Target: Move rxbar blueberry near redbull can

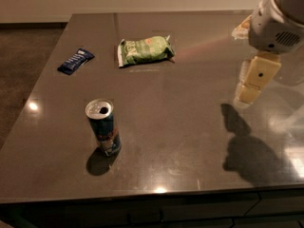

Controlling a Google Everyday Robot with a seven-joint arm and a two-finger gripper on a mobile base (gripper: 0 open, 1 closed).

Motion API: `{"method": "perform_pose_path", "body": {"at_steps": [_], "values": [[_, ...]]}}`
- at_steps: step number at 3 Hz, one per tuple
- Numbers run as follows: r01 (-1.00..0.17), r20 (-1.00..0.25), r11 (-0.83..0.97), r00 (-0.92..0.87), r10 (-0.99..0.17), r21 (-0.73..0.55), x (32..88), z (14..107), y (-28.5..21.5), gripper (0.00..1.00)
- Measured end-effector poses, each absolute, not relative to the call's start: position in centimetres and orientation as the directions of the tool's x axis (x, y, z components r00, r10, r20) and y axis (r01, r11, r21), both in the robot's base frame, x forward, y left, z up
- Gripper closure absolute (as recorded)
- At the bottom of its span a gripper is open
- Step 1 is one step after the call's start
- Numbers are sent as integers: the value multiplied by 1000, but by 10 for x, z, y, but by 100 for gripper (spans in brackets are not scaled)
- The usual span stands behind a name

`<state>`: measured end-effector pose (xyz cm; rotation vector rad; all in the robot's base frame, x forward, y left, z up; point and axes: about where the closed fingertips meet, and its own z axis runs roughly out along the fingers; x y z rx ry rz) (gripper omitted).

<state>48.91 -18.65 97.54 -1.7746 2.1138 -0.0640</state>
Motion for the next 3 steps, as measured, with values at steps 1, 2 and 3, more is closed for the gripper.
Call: {"method": "perform_pose_path", "body": {"at_steps": [1, 2, 3], "values": [[-947, -284, 152, -69, -956, -282, 539, 962, -154, 0], [-952, -300, 112, -22, -954, -285, 587, 947, -122, 0], [-956, -310, 80, 12, -951, -282, 633, 932, -92, 0]]}}
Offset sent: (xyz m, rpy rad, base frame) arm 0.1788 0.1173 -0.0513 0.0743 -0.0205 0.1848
